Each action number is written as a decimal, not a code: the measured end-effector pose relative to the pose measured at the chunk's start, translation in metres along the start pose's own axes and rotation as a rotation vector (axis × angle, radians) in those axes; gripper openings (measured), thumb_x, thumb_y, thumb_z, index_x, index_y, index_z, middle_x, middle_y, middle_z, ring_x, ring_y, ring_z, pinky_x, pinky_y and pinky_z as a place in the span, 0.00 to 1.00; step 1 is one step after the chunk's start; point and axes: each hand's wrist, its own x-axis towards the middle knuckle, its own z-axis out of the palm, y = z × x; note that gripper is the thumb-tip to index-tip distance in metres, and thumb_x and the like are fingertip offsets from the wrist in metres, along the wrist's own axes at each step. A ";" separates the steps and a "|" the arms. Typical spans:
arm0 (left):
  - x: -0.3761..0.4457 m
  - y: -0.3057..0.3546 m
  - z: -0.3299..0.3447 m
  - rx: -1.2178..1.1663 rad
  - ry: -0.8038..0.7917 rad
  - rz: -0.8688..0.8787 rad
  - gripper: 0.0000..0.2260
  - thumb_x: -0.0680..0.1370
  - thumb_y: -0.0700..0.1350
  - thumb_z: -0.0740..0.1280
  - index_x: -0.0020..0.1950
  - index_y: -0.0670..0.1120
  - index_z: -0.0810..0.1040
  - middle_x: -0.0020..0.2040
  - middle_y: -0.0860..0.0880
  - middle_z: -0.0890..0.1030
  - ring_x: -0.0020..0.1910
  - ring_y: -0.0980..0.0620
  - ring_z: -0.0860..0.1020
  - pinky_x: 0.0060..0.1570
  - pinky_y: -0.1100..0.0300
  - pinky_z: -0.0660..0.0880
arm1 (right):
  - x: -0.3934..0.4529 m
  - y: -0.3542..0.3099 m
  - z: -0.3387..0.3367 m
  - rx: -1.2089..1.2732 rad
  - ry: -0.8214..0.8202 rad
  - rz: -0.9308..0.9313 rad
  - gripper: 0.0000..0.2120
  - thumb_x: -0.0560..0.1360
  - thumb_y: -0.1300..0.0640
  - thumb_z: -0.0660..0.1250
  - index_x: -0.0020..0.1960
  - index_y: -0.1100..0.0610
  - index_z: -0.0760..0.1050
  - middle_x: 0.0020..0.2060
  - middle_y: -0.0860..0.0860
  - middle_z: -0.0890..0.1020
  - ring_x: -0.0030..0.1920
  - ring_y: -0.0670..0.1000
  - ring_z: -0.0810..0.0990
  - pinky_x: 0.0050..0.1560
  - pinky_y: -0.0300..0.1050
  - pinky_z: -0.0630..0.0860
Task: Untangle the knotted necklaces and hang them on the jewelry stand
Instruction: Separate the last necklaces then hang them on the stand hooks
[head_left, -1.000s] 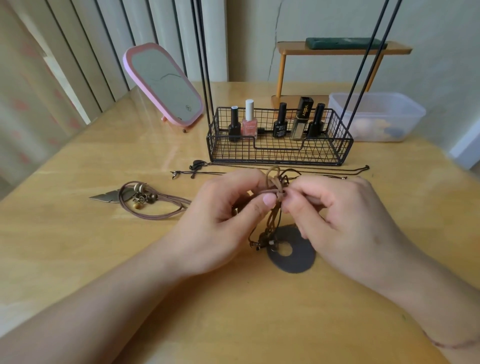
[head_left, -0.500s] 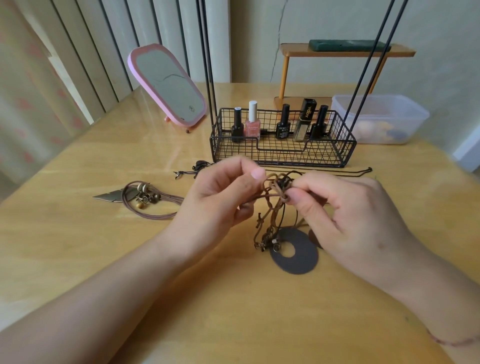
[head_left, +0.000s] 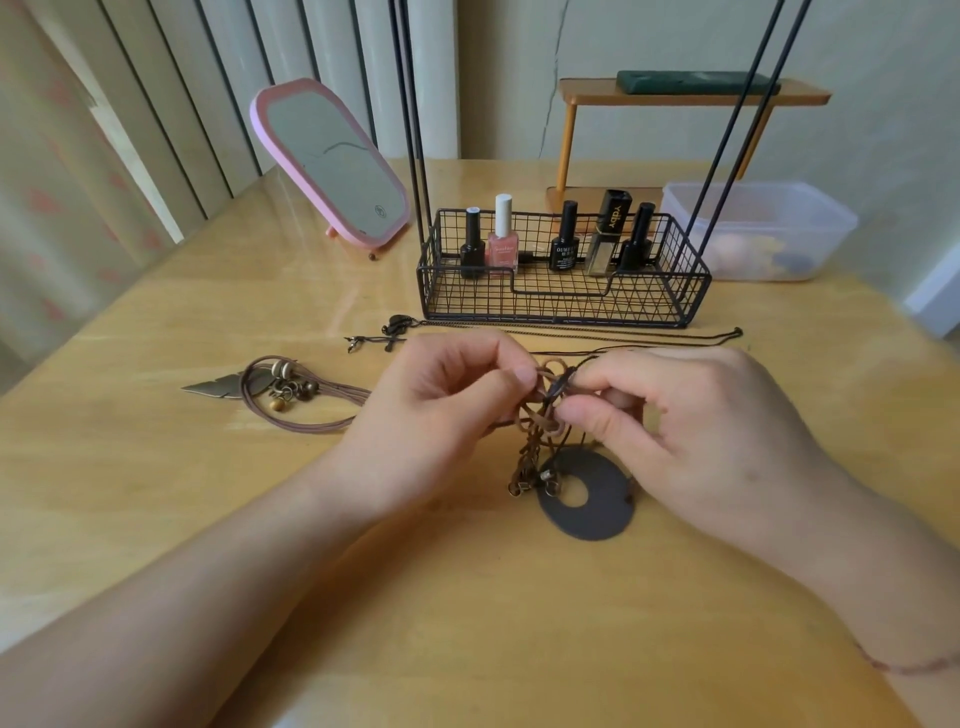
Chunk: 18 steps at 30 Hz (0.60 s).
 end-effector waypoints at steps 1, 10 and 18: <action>0.000 -0.001 -0.001 0.065 0.012 0.019 0.10 0.78 0.43 0.64 0.37 0.47 0.78 0.30 0.55 0.74 0.28 0.60 0.68 0.29 0.71 0.64 | 0.001 0.001 -0.002 0.039 -0.018 0.032 0.13 0.76 0.40 0.64 0.45 0.47 0.82 0.31 0.43 0.80 0.34 0.50 0.79 0.33 0.51 0.76; -0.003 0.005 -0.005 0.507 0.041 0.234 0.07 0.80 0.43 0.66 0.43 0.46 0.80 0.35 0.58 0.76 0.32 0.59 0.71 0.33 0.67 0.67 | 0.006 0.003 -0.029 0.318 0.089 0.127 0.12 0.78 0.45 0.65 0.41 0.49 0.83 0.37 0.42 0.84 0.37 0.44 0.84 0.38 0.37 0.79; -0.004 0.008 -0.006 0.795 0.022 0.455 0.05 0.80 0.43 0.66 0.49 0.44 0.81 0.42 0.56 0.75 0.39 0.63 0.71 0.40 0.67 0.68 | 0.005 -0.010 -0.011 0.379 0.001 0.164 0.03 0.73 0.44 0.72 0.46 0.41 0.83 0.43 0.40 0.85 0.43 0.48 0.83 0.38 0.49 0.76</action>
